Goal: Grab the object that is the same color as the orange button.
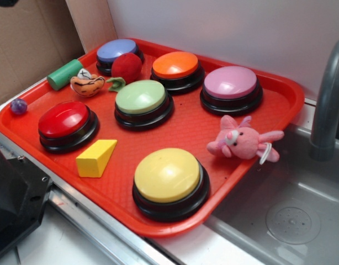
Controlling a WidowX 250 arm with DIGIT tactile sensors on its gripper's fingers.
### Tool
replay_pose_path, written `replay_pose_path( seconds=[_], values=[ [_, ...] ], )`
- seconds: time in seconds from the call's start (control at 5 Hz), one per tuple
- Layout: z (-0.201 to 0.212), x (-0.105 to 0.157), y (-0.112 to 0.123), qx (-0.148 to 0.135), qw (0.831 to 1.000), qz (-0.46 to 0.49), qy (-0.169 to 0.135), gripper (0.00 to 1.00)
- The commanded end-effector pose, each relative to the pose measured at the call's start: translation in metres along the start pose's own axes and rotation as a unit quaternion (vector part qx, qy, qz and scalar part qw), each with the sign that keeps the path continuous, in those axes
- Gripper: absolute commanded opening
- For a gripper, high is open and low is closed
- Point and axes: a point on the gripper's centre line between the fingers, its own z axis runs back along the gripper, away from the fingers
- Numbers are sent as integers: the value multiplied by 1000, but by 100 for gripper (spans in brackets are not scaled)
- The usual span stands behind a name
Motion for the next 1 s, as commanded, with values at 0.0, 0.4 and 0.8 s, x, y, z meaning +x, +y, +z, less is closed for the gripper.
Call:
replay_pose_path(
  seconds=[0.0, 0.4, 0.8],
  values=[
    [0, 0, 0, 0, 1000, 0, 0, 100],
    [-31, 18, 36, -31, 992, 118, -15, 100],
    [-73, 39, 84, -29, 946, 314, -71, 100]
  ],
)
